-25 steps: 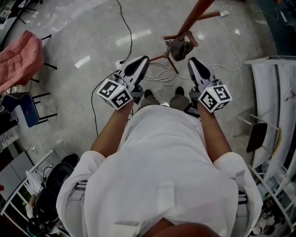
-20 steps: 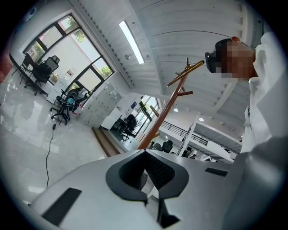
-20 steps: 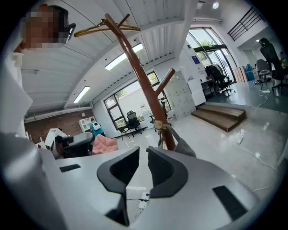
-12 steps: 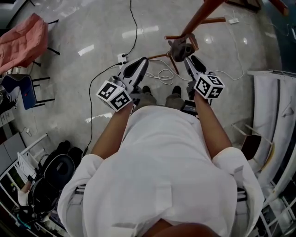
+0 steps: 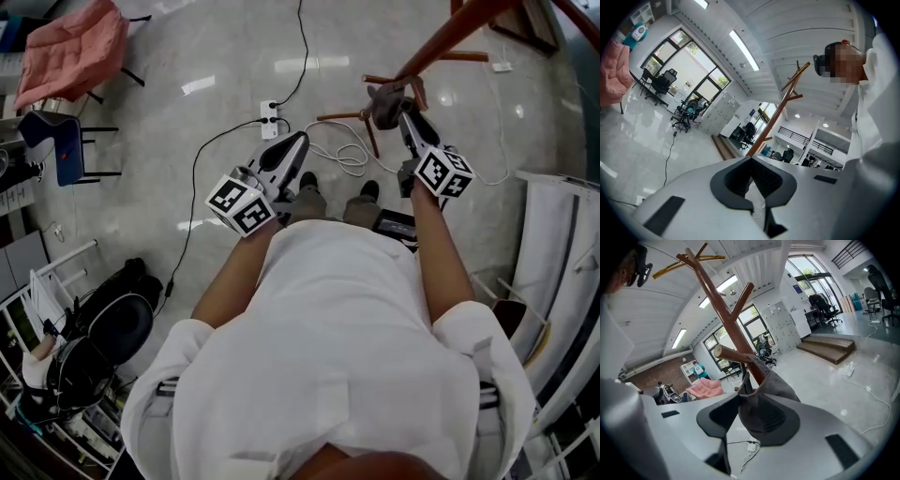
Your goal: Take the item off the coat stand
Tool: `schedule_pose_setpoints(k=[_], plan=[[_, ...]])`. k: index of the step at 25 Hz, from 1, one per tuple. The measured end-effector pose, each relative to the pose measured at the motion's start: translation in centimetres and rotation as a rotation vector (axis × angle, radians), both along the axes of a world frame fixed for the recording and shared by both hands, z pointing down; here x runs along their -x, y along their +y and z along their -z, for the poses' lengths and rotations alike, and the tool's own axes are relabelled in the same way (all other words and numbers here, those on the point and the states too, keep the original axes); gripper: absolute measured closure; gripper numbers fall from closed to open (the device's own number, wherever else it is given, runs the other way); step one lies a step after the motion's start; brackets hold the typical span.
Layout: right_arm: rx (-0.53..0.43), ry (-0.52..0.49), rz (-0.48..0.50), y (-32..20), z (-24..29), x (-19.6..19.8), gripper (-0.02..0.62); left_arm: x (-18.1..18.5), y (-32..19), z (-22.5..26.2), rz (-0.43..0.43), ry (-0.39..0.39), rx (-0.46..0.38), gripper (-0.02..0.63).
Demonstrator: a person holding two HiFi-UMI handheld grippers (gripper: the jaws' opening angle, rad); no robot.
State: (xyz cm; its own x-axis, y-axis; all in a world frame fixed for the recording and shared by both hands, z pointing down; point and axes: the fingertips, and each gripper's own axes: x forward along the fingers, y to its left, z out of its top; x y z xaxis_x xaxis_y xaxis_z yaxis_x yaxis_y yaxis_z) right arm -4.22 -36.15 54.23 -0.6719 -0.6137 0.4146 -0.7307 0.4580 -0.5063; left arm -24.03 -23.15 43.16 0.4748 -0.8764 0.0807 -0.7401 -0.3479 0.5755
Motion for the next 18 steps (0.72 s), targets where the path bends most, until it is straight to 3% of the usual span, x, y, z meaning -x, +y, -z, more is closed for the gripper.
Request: schedule_pose_setpoints(k=[9, 18], plan=[[-0.003, -0.004, 0.067, 1.4, -0.3, 3.0, 0.465, 0.8, 0.3, -0.2, 0.001, 0.009, -0.017, 0.592], [0.009, 0.001, -0.016, 2.1, -1.1, 1.7, 0.505, 0.8, 1.1, -0.9, -0.029, 0.005, -0.010, 0.592]])
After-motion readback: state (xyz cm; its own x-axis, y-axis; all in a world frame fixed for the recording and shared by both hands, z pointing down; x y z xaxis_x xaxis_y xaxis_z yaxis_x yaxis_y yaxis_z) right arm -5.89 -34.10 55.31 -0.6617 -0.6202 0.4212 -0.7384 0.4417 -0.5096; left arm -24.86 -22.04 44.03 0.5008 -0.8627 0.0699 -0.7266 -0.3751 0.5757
